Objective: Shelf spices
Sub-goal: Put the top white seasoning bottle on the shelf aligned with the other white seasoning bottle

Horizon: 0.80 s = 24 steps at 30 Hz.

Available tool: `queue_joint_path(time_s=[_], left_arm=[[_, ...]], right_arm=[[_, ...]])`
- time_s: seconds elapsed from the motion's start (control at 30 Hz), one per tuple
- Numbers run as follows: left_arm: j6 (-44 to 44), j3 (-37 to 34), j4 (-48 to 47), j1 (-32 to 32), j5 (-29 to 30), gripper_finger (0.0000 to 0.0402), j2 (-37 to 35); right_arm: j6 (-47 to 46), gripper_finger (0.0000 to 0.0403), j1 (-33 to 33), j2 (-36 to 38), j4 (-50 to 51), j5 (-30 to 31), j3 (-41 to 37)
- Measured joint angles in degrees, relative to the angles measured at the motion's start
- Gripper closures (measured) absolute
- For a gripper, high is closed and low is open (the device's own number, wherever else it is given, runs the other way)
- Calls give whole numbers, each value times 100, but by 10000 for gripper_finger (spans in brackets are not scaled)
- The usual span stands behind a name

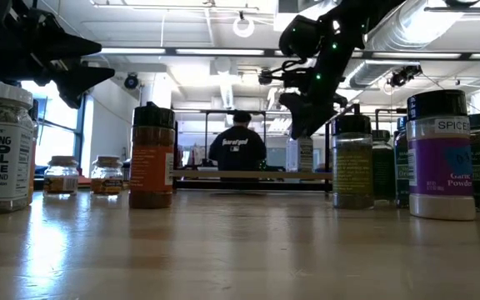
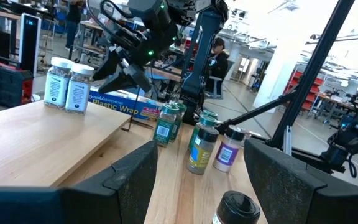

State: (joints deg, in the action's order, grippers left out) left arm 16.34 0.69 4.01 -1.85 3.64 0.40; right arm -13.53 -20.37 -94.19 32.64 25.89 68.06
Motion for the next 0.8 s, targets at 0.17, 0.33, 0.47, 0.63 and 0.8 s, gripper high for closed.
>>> queue_joint_path(time_s=[0.17, 0.33, 0.47, 0.63, 0.8], left_arm=[[0, 0, 0, 1, -4, 165, 0], [1, 0, 0, 0, -5, 165, 1], [2, 0, 0, -1, -9, 165, 0], [2, 0, -2, -1, -9, 165, 2], [2, 0, 4, 0, -8, 165, 0]], right_arm=[[89, 151, 244, 11, 428, -1, 501], [418, 151, 451, 15, 794, -44, 1107], [976, 151, 447, 24, 1297, -628, 1258], [885, 162, 274, 0, 1513, -425, 788], [801, 188, 107, -22, 638, -292, 150]])
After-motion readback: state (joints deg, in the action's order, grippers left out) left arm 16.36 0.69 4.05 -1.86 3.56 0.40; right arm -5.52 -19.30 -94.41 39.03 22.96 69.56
